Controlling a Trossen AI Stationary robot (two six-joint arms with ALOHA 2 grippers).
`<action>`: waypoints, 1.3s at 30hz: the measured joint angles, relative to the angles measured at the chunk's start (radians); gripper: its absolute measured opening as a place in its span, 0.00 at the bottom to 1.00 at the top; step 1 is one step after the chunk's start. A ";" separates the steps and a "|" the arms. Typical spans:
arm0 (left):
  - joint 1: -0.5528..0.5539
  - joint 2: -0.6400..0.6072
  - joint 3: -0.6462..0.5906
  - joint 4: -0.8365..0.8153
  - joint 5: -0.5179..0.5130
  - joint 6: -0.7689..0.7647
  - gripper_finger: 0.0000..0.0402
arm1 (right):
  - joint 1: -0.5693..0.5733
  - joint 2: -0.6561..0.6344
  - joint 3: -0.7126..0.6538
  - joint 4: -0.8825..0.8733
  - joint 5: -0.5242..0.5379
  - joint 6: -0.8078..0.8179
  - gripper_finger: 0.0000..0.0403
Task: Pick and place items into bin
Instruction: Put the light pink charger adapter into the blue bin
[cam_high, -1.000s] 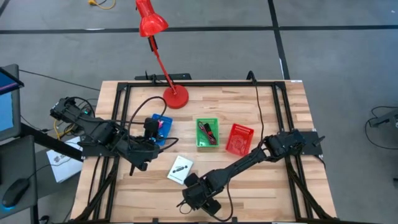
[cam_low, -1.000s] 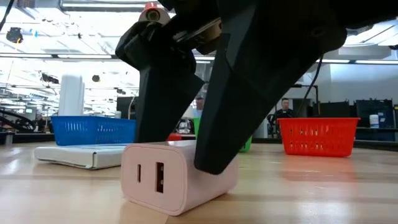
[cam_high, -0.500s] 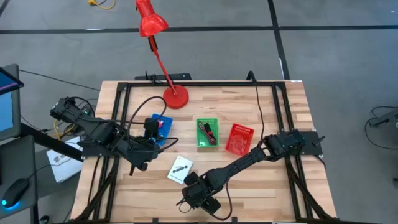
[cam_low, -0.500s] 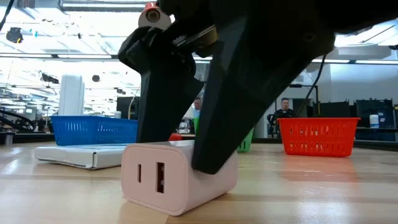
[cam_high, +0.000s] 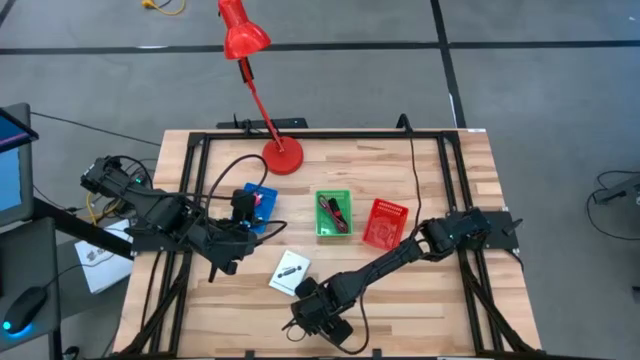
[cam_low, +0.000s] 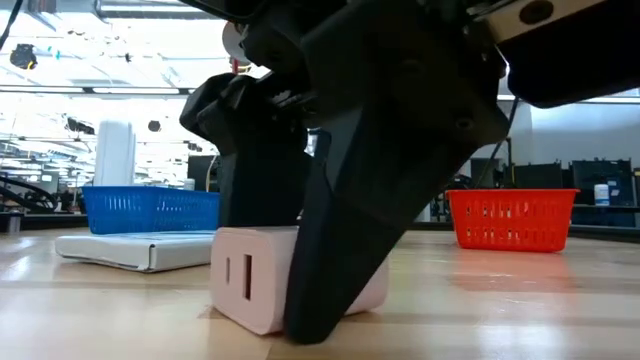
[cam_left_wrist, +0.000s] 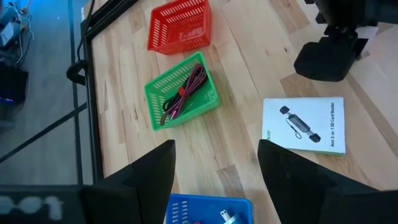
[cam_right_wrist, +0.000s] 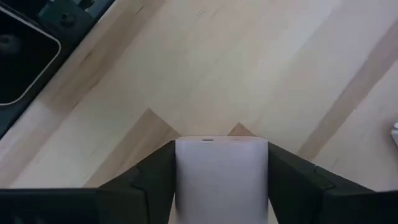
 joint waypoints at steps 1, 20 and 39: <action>0.000 0.000 0.000 0.000 0.000 0.000 0.55 | -0.003 0.000 0.000 -0.001 0.000 0.007 0.50; 0.001 0.000 0.000 0.008 -0.031 0.189 0.55 | -0.034 -0.061 -0.009 -0.032 0.119 -0.018 0.50; 0.000 -0.218 0.000 -0.025 -0.623 -0.062 0.55 | -0.431 -0.080 -0.006 0.599 0.322 -0.215 0.51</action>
